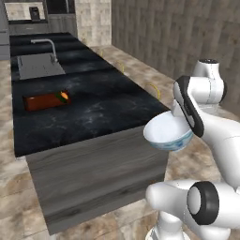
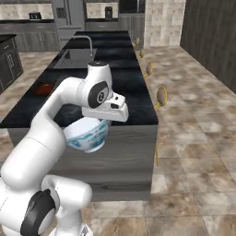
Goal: Place the two vegetables and bowl onto the tray for setting up a vegetable dip station.
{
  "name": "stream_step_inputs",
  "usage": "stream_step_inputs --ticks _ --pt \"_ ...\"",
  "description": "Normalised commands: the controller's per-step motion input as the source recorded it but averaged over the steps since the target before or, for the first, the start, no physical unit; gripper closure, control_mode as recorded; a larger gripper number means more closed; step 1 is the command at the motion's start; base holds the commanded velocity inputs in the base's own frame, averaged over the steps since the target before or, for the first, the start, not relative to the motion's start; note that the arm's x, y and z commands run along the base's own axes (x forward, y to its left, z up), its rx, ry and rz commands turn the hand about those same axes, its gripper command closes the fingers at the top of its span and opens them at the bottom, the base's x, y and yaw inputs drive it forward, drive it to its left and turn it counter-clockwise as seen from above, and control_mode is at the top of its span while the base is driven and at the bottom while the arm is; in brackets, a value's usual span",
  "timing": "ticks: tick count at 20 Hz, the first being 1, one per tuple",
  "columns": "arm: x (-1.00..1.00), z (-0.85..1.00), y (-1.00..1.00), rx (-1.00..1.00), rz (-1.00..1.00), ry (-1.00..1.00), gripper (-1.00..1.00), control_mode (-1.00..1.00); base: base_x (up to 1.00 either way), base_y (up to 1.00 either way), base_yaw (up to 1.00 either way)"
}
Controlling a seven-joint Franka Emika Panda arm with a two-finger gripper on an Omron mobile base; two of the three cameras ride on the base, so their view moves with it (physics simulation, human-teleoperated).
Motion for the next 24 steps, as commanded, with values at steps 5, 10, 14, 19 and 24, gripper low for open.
stream_step_inputs --ticks 5,10,14,19,24 --pt "0.00 0.00 0.00 0.00 0.00 0.00 1.00 1.00 0.00 1.00 -0.27" --pt "0.00 0.00 0.00 0.00 0.00 0.00 1.00 1.00 0.00 1.00 -0.35" --pt "0.00 0.00 0.00 0.00 0.00 0.00 1.00 1.00 0.00 1.00 -0.40" --pt "0.00 0.00 0.00 0.00 0.00 0.00 1.00 1.00 0.00 1.00 -0.49" --pt "0.00 0.00 0.00 0.00 0.00 0.00 1.00 1.00 0.00 1.00 -0.59"
